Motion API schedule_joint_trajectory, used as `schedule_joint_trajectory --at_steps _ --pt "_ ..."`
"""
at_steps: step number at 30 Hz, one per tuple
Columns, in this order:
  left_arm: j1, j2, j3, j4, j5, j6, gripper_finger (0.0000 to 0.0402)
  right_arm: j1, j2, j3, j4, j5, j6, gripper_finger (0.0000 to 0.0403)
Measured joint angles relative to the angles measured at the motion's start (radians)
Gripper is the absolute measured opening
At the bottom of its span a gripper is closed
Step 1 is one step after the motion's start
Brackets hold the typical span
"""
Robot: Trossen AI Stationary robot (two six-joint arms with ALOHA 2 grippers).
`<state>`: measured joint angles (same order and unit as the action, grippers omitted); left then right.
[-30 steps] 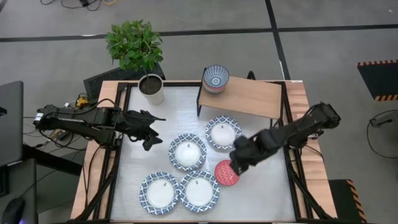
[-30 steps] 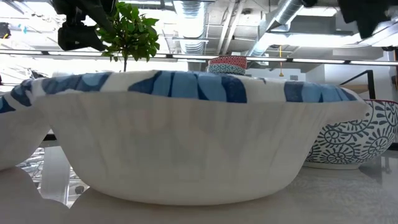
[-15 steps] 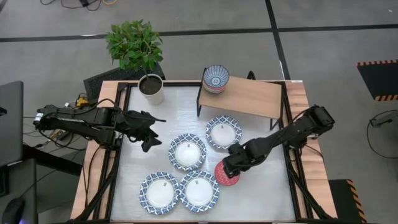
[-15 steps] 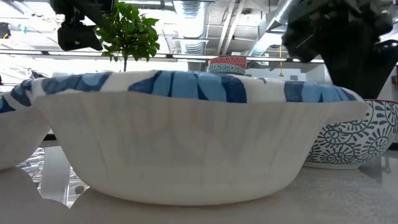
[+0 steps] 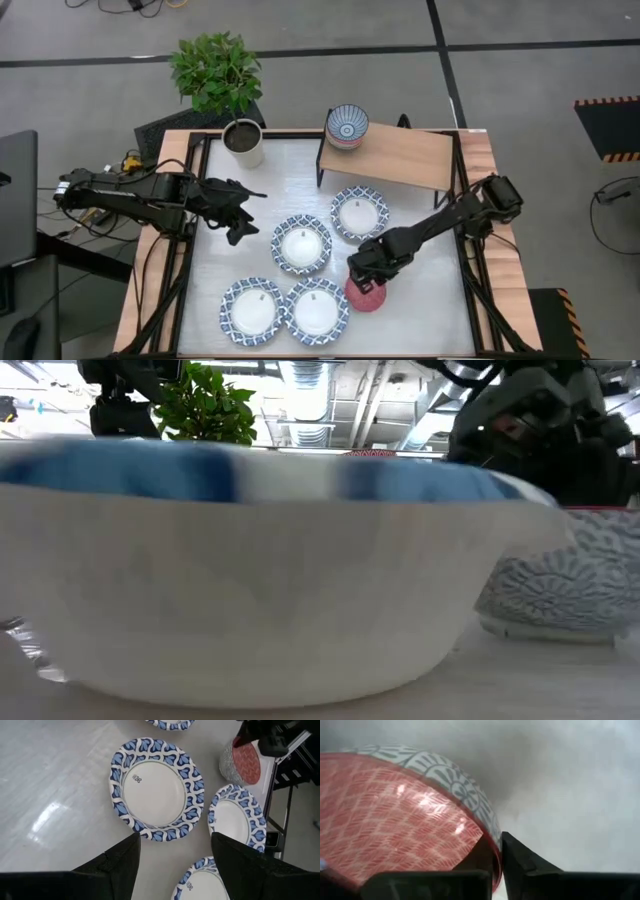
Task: Place and stack bowls onto a shelf
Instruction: Stack the red bowl on top of the blue bowl on the shelf
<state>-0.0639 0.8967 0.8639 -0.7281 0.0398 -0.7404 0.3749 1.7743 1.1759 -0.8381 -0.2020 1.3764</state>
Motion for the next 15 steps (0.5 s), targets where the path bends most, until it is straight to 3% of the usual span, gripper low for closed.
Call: schedule_joint_trajectory --at_steps 5,9,12,15 --pt "0.0 0.0 0.0 0.0 -0.004 0.023 0.0228 -0.024 -0.06 0.0 -0.055 0.006 -0.007 0.0037" --pt "0.0 0.0 0.0 0.0 -0.003 0.031 0.0228 -0.07 -0.18 0.024 -0.129 0.011 -0.027 0.0037" --pt "0.0 0.0 0.0 0.0 -0.003 0.031 0.0228 -0.137 -0.28 0.092 -0.204 0.041 -0.074 0.0037" --pt "0.0 0.0 0.0 0.0 -0.011 0.031 0.0228 -0.242 -0.359 0.2 -0.305 0.136 -0.141 0.0037"
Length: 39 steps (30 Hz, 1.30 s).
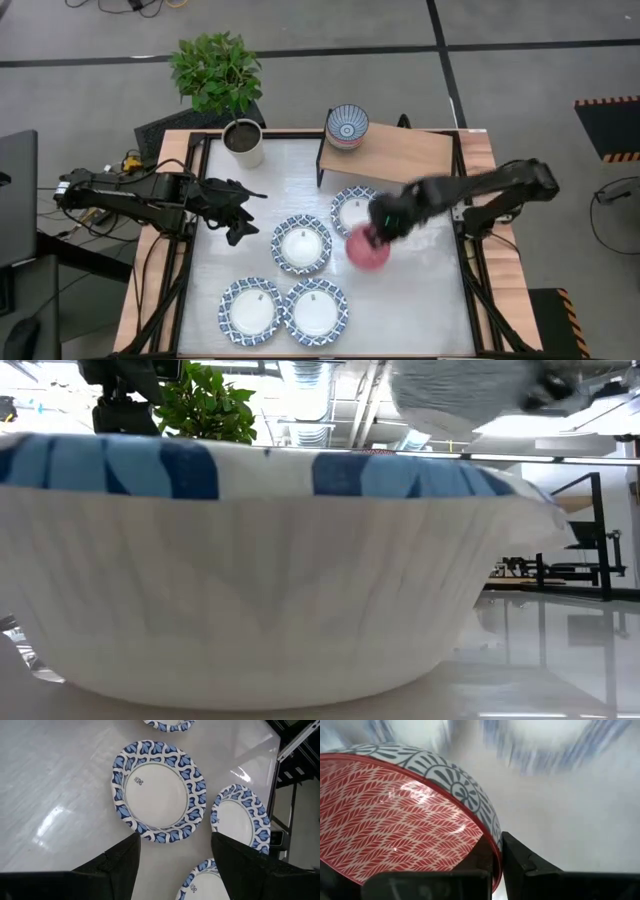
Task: Place and stack bowls onto a shelf
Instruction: Stack the red bowl on top of the blue bowl on the shelf
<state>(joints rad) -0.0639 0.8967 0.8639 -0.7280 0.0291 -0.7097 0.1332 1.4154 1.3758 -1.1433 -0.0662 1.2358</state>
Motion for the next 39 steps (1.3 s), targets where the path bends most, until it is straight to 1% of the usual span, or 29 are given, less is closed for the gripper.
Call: schedule_joint_trajectory --at_steps 1,3,7,11,13,14,16,17,19,21,29,35,39 --pt "0.0 0.0 0.0 0.0 -0.001 -0.001 0.0228 -0.047 -0.016 0.046 -0.037 0.031 -0.024 0.0037" --pt "0.0 0.0 0.0 0.0 -0.007 -0.007 0.0228 -0.146 -0.032 0.148 -0.127 0.062 -0.099 0.0037" --pt "0.0 0.0 0.0 0.0 -0.009 -0.018 0.0228 -0.362 0.005 0.412 -0.274 0.09 -0.287 0.0037" --pt "0.0 0.0 0.0 0.0 -0.02 -0.021 0.0228 -0.574 0.121 0.682 -0.371 0.094 -0.467 0.0037" --pt "0.0 0.0 0.0 0.0 -0.027 -0.036 0.0228 -0.655 0.199 0.809 -0.4 0.09 -0.537 0.0037" --pt "0.0 0.0 0.0 0.0 -0.029 -0.044 0.0228 -0.691 0.238 0.867 -0.411 0.074 -0.566 0.0037" --pt "0.0 0.0 0.0 0.0 -0.03 -0.056 0.0228 -0.754 0.313 0.965 -0.428 0.011 -0.627 0.0037" --pt "0.0 0.0 0.0 0.0 -0.03 -0.06 0.0228 -0.778 0.342 0.984 -0.41 -0.03 -0.652 0.0037" --pt "0.0 0.0 0.0 0.0 -0.034 -0.063 0.0228 -0.803 0.367 0.944 -0.328 -0.13 -0.674 0.0037" --pt "0.0 0.0 0.0 0.0 -0.037 -0.071 0.0228 -0.829 0.408 0.936 -0.322 -0.19 -0.706 0.0037" --pt "0.0 0.0 0.0 0.0 -0.057 -0.117 0.0228 -0.843 0.504 0.936 -0.318 -0.189 -0.765 0.0037" --pt "0.0 0.0 0.0 0.0 -0.07 -0.128 0.0228 -0.864 0.534 0.936 -0.319 -0.191 -0.776 0.0037" --pt "0.0 0.0 0.0 0.0 -0.078 -0.13 0.0228 -0.875 0.536 0.936 -0.315 -0.173 -0.776 0.004"
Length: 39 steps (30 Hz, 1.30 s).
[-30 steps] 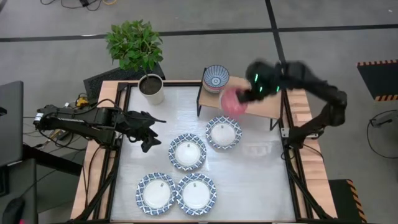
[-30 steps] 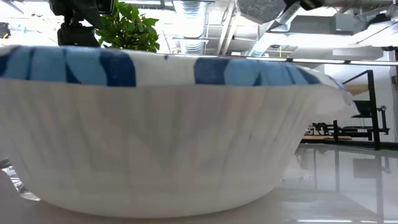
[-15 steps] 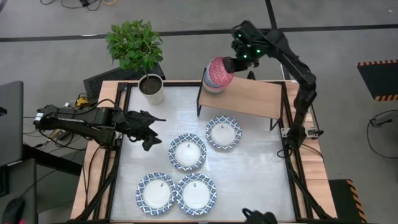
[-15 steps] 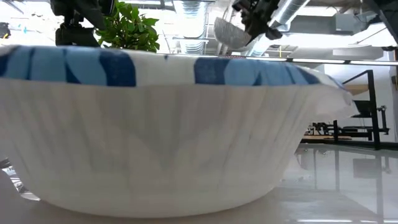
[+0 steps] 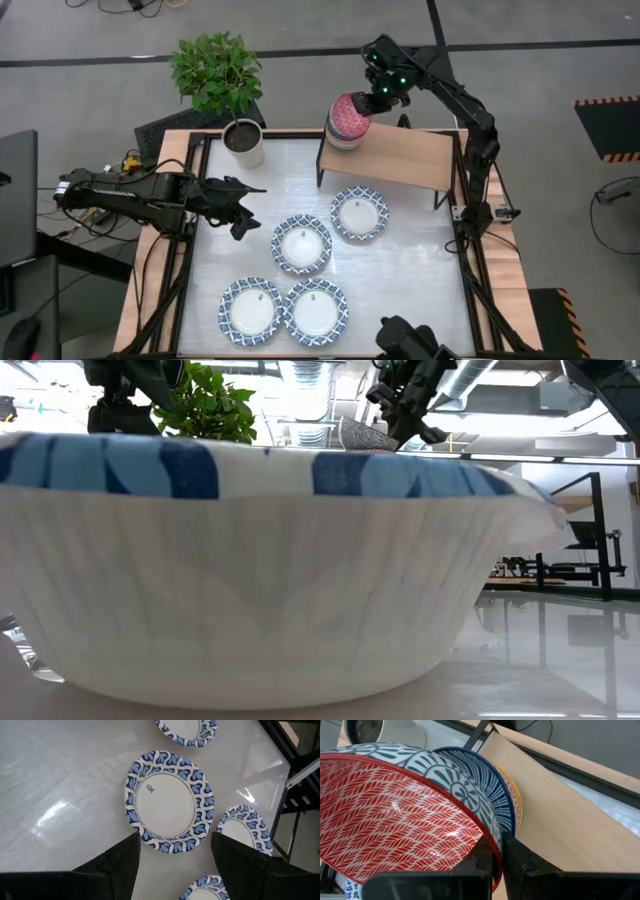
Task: Place and stack bowls onto a shelf
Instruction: Stack the red bowl on top of the blue bowl on the shelf
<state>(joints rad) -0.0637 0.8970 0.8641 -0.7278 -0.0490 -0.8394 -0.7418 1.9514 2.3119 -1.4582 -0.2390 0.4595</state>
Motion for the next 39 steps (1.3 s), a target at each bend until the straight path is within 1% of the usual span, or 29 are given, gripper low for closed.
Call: schedule_joint_trajectory --at_steps 6,12,22,25,33,36,39 --pt "0.0 0.0 0.0 0.0 -0.01 0.0 0.0228 -0.001 0.0 0.0 0.0 0.003 0.0 0.0068" --pt "0.0 0.0 0.0 0.0 -0.012 0.0 0.0228 -0.001 0.0 0.0 0.004 -0.013 -0.046 0.0073" --pt "0.0 0.0 0.0 0.0 -0.011 0.005 0.0228 -0.001 0.0 0.0 0.005 -0.016 -0.071 0.0082" --pt "0.0 0.0 0.0 0.0 -0.011 0.007 0.0228 -0.001 0.0 0.0 0.006 -0.014 -0.077 0.0099" --pt "0.0 0.0 0.0 0.0 -0.011 0.013 0.0228 -0.001 -0.002 0.002 0.013 -0.001 -0.068 0.0163" --pt "0.0 0.0 0.0 0.0 -0.011 0.013 0.0228 -0.001 -0.002 0.002 0.034 0.0 -0.068 0.0176" --pt "0.0 0.0 0.0 0.0 -0.011 0.013 0.0228 -0.001 -0.002 0.002 0.053 0.0 -0.057 0.018"
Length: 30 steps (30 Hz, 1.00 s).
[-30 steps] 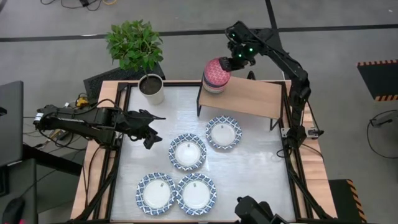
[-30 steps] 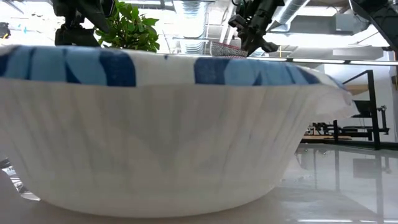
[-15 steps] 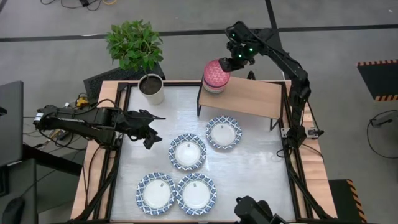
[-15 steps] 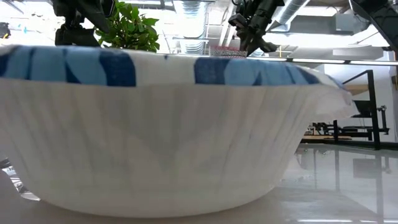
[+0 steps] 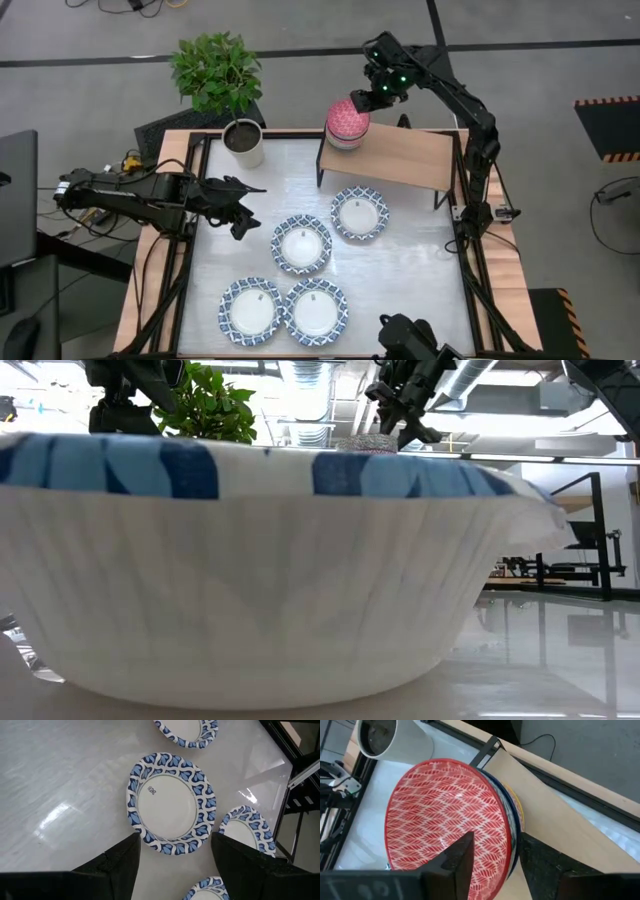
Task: Place and stack bowls onto a shelf
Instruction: Stack the red bowl on top of the blue bowl on the shelf, then adjust the stack of bowls on the shelf
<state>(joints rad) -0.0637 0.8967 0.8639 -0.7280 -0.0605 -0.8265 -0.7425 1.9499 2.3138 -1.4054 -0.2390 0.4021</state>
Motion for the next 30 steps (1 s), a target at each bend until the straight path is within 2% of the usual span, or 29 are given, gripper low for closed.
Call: schedule_joint_trajectory --at_steps 10,14,17,21,25,30 --pt "0.0 0.0 0.0 0.0 0.0 -0.002 0.0228 -0.031 -0.037 0.038 0.004 0.002 -0.006 0.0176" --pt "0.0 0.0 0.0 0.0 -0.001 0.002 0.0228 -0.024 -0.09 0.04 -0.093 0.016 0.007 0.0175" --pt "0.0 0.0 0.0 0.0 -0.006 0.002 0.0228 0.027 -0.125 0.039 -0.169 0.112 -0.008 0.0175" --pt "0.0 0.0 0.0 0.002 -0.02 0.013 0.0228 0.111 -0.167 0.018 -0.149 0.176 -0.011 0.0175" --pt "0.001 0.0 0.0 0.027 -0.033 0.014 0.0228 0.18 -0.17 0.019 -0.165 0.299 -0.018 0.0175" --pt "0.029 0.0 0.0 0.117 -0.075 0.057 0.0228 0.281 -0.171 0.018 -0.165 0.325 0.004 0.0175"
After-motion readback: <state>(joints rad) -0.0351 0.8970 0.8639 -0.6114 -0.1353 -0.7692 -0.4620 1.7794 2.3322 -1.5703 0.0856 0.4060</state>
